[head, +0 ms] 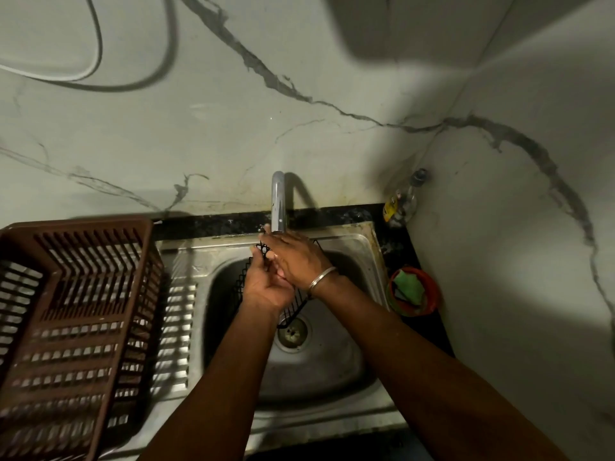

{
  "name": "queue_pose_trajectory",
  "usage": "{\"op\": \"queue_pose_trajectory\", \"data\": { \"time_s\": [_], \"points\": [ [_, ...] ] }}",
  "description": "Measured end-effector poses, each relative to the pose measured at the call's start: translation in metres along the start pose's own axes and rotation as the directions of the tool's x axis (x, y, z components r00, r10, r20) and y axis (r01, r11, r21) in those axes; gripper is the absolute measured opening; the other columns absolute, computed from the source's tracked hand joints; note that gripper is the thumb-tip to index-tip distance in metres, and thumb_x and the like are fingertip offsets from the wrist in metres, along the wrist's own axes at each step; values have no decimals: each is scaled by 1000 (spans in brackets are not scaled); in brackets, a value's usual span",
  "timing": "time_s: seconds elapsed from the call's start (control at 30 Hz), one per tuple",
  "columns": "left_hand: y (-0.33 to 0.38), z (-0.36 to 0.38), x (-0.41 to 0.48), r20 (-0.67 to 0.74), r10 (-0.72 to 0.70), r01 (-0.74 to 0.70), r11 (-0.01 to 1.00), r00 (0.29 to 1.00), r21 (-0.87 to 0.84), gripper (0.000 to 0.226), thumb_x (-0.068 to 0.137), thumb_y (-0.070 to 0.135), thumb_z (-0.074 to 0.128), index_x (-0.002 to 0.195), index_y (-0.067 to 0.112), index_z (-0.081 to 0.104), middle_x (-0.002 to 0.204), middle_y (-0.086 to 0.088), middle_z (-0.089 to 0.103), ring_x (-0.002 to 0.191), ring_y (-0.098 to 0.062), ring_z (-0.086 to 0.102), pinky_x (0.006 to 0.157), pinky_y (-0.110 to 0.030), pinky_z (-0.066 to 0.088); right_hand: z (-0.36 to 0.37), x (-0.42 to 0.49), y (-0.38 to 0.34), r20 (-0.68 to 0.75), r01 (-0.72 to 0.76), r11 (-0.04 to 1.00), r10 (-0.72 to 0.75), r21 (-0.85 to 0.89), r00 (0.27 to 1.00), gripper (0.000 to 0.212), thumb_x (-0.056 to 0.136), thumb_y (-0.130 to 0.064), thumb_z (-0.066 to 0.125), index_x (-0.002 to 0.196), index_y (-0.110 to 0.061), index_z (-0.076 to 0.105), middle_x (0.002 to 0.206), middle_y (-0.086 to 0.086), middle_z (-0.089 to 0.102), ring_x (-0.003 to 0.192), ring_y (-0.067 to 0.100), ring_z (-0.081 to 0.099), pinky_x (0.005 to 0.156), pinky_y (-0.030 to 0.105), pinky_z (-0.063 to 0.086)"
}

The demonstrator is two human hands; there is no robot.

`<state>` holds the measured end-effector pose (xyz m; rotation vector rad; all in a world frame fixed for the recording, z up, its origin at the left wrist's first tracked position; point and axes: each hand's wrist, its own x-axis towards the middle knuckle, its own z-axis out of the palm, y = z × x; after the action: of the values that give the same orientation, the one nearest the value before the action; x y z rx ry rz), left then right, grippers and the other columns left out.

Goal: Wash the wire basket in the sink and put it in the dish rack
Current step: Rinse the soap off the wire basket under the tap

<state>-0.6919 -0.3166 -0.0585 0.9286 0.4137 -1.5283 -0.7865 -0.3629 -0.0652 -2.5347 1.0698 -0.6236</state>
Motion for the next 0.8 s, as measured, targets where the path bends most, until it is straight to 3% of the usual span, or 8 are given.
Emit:
{"op": "queue_pose_trajectory", "data": {
  "time_s": [0.13,0.2,0.27,0.4,0.5,0.6,0.7,0.8],
  "points": [
    [3,-8,-1,49,1,-4,998,999,68,45,99,53,64,116,13,75,115,-4,75,105,-16,72,103,-32,54,-3,7,1,-12,-29,999,28,-37,1000,22,98,-38,57,105,-23,72,104,-1,73,96,20,65,81,39,57],
    [3,-8,-8,91,-30,24,997,995,72,58,93,58,65,132,15,72,130,-9,74,124,-24,69,114,-39,48,1,8,-2,-10,-16,999,16,-51,1000,30,100,-42,50,93,-23,72,93,-4,70,88,18,61,76,39,52],
    [5,-4,-15,96,-35,28,997,995,70,53,98,54,61,132,14,71,126,-11,75,123,-26,68,111,-41,49,-3,10,-4,-28,-31,999,32,29,999,26,100,-35,56,88,-21,74,89,-3,69,87,17,60,78,40,53],
    [12,-1,-21,61,13,-21,991,998,133,37,109,41,50,114,12,72,98,-11,80,102,-25,73,94,-40,56,-7,5,7,119,-72,989,56,131,991,28,101,-21,60,125,-21,73,129,3,67,124,21,54,107,43,45],
    [12,1,-23,46,32,-39,985,998,167,36,110,41,50,113,12,71,93,-9,80,90,-22,76,81,-37,61,-17,-2,15,225,-58,998,65,-40,972,47,104,-34,52,150,-38,49,161,-1,41,152,26,26,117,46,26],
    [11,2,-22,30,42,-46,990,999,134,37,111,40,49,111,10,71,93,-7,80,74,-18,76,60,-28,61,-23,-5,22,293,-76,993,101,-93,951,59,104,-51,47,159,-41,28,170,-3,22,158,27,13,124,49,19],
    [12,0,-17,35,60,-63,992,998,106,40,110,42,51,115,8,71,106,-10,77,95,-23,75,77,-36,64,-27,-3,27,325,-79,992,106,-93,940,63,103,-56,46,160,-41,26,168,-3,27,156,28,21,124,51,28],
    [12,-3,-14,23,77,-78,995,997,70,39,109,41,54,116,6,71,104,-10,77,96,-23,75,86,-37,63,-31,-3,28,358,-58,997,71,-46,931,58,104,-45,52,159,-39,32,166,-1,33,154,26,28,124,48,28]
  ]
}}
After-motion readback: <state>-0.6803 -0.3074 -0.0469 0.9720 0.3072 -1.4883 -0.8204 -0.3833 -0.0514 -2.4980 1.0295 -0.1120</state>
